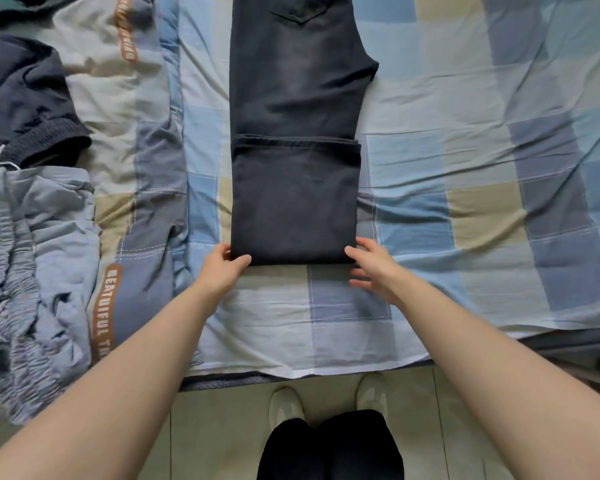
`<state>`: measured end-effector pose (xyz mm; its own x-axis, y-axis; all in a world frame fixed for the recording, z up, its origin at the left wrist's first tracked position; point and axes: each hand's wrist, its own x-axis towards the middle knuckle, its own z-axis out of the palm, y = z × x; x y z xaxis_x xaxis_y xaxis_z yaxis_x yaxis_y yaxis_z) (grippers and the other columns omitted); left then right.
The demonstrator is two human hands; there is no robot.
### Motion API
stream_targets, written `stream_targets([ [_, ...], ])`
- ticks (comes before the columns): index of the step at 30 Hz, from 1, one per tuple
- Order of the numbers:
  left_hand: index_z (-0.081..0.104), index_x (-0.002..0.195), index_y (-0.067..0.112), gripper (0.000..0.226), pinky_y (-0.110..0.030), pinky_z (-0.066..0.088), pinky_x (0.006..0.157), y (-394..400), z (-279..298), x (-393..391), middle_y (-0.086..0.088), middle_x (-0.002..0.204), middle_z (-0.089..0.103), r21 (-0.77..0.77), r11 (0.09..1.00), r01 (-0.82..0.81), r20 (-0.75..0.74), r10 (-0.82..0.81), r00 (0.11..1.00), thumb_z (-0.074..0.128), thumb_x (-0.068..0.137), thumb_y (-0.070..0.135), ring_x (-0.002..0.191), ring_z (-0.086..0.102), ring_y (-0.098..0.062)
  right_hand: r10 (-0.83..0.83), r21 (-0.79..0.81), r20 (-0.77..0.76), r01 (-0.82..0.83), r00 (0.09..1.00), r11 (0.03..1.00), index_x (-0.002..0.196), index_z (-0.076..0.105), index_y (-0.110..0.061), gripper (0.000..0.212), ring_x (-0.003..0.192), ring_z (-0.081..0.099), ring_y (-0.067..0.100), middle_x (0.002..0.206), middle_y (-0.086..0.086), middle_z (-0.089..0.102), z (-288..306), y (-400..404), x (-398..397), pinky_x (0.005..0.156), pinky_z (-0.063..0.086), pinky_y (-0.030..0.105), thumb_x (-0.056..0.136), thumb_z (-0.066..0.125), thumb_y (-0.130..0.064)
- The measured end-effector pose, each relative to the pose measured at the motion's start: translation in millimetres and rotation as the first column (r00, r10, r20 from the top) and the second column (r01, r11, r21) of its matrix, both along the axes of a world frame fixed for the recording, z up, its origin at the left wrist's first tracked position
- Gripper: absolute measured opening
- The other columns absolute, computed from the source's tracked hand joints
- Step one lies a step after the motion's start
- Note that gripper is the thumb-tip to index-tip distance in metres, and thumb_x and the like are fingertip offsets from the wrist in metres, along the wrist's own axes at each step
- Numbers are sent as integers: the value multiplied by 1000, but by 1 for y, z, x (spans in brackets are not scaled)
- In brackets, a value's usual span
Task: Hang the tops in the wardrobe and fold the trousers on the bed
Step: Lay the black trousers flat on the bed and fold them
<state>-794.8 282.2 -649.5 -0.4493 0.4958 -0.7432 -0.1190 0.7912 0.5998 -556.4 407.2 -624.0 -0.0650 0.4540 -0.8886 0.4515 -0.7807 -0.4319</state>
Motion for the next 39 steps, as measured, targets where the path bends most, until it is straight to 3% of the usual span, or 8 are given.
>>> stream_targets([
  [4, 56, 98, 19, 7, -37, 50, 81, 5, -9, -3, -2, 105, 58, -2, 999, -46, 28, 46, 999, 59, 95, 25, 93, 58, -21, -16, 21, -16, 16, 1000, 1000, 140, 37, -25, 50, 110, 57, 26, 140, -5, 44, -17, 1, -5, 68, 53, 29, 95, 53, -39],
  [7, 51, 80, 16, 19, -37, 52, 89, 2, -9, -2, -6, 93, 51, 12, 989, -145, 95, 144, 985, 62, 94, 21, 91, 55, -18, -75, 79, -91, 83, 993, 993, 125, 49, -16, 34, 106, 63, 27, 133, 6, 50, -21, -1, 2, 70, 55, 28, 96, 54, -33],
  [13, 58, 78, 9, 15, -28, 55, 88, -23, 18, 12, 0, 77, 59, 69, 979, -191, 281, 165, 945, 69, 89, 10, 80, 63, -7, -154, 158, -167, 181, 974, 971, 86, 58, -5, 16, 74, 62, 16, 87, 8, 59, 0, -28, 35, 69, 54, 22, 96, 57, -18],
  [21, 55, 68, 11, 27, -25, 56, 78, -82, 48, 99, -8, 77, 54, -72, 996, -61, 318, 81, 945, 70, 89, 20, 81, 58, -15, -284, 125, -88, 293, 955, 948, 103, 54, -12, 18, 53, 47, 15, 76, 8, 58, 46, -82, 120, 62, 46, 28, 90, 65, -13],
  [24, 60, 69, 12, 23, -25, 55, 79, -117, 67, 129, -7, 78, 61, -115, 993, -31, 350, 70, 934, 73, 86, 21, 89, 67, -18, -131, 134, -86, 142, 988, 981, 114, 48, -33, 38, 53, 44, 15, 70, 3, 64, 68, -100, 155, 60, 43, 28, 90, 63, -8],
  [31, 78, 77, 12, 6, -26, 56, 80, -165, 133, 169, 5, 98, 76, -109, 971, -214, 239, 234, 943, 81, 78, 16, 91, 71, -6, 195, 215, -50, -180, 980, 960, 106, 48, -23, 26, 57, 49, 21, 73, 10, 55, 123, -116, 188, 55, 40, 25, 93, 57, -2],
  [36, 73, 69, 12, 14, -35, 41, 102, -159, 168, 167, 17, 132, 56, -49, 999, 17, -30, -19, 999, 84, 74, 18, 118, 56, -7, 420, 267, -32, -397, 907, 878, 124, 55, -32, 40, 53, 43, 17, 61, 10, 43, 155, -97, 186, 56, 40, 21, 93, 57, -7],
  [39, 71, 69, 12, 14, -23, 34, 100, -137, 182, 151, 18, 135, 52, -1, 992, 123, -124, -122, 985, 85, 72, 14, 121, 52, -3, 411, 179, -50, -397, 910, 900, 122, 60, -26, 33, 49, 41, 13, 57, 5, 42, 164, -69, 174, 54, 40, 19, 92, 61, -12],
])
